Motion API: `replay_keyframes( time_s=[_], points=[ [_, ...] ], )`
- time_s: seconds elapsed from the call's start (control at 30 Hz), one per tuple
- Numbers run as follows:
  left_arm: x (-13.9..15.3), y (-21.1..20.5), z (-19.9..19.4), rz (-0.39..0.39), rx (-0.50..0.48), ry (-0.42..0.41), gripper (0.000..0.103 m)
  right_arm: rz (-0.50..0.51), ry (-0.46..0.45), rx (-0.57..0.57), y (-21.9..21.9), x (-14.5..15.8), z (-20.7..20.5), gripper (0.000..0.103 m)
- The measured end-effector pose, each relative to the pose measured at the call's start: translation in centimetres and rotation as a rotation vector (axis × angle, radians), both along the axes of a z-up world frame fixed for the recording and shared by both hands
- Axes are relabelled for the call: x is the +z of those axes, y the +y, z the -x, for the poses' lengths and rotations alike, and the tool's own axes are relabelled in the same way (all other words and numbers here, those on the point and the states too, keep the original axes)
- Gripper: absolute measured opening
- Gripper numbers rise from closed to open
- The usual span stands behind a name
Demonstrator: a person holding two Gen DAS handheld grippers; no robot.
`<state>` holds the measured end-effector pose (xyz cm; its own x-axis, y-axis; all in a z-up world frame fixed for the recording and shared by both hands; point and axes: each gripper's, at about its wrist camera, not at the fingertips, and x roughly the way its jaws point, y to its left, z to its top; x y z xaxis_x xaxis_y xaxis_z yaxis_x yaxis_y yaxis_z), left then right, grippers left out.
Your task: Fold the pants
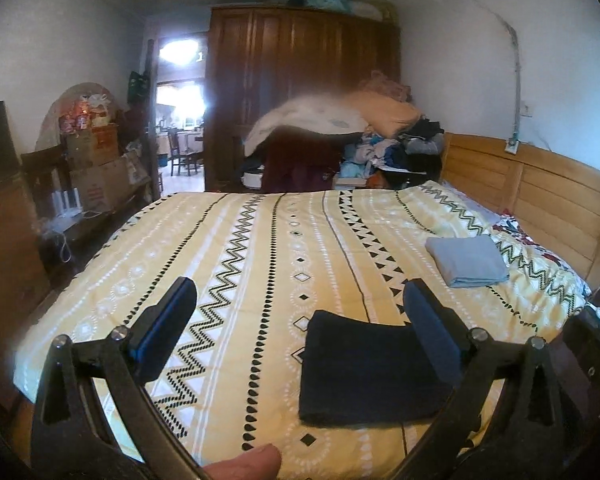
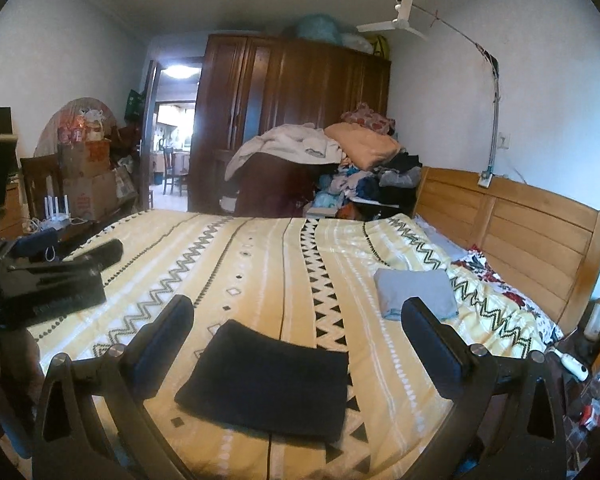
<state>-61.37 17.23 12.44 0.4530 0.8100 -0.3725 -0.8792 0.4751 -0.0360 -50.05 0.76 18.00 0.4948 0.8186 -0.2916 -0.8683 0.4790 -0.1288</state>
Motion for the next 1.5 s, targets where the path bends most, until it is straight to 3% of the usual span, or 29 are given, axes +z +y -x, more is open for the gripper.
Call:
replay_keyframes(
  time_s=[0.23,0.63,0.9,1.13,1.3,1.5],
  points=[
    [-0.6,-0.1,0.1,0.035,0.035,0.034,0.103,0.023,0.027,0.007,-0.3,-1.4,-0.8,0.103],
    [-3.5,-1.1,-0.7,0.102,-0.011,0.1,0.103,0.094,0.113,-0.014,-0.5,-5.7,-3.1,0.103],
    [-5.9,-1.0,-2.5,0.151,-0.043,0.209,0.103,0.183,0.2,-0.048,0.6,-9.5,-5.1,0.103],
    [-7.0,-0.3,-3.6,0.207,-0.092,0.219,0.103,0.201,0.236,-0.097,1.9,-9.9,-7.1,0.103],
    [-7.7,1.0,-3.6,0.299,-0.105,0.203,0.103,0.217,0.278,-0.125,3.0,-9.9,-8.4,0.103],
    [-7.7,1.3,-4.1,0.297,-0.1,0.214,0.103,0.233,0.305,-0.156,3.7,-9.8,-9.0,0.103]
  ],
)
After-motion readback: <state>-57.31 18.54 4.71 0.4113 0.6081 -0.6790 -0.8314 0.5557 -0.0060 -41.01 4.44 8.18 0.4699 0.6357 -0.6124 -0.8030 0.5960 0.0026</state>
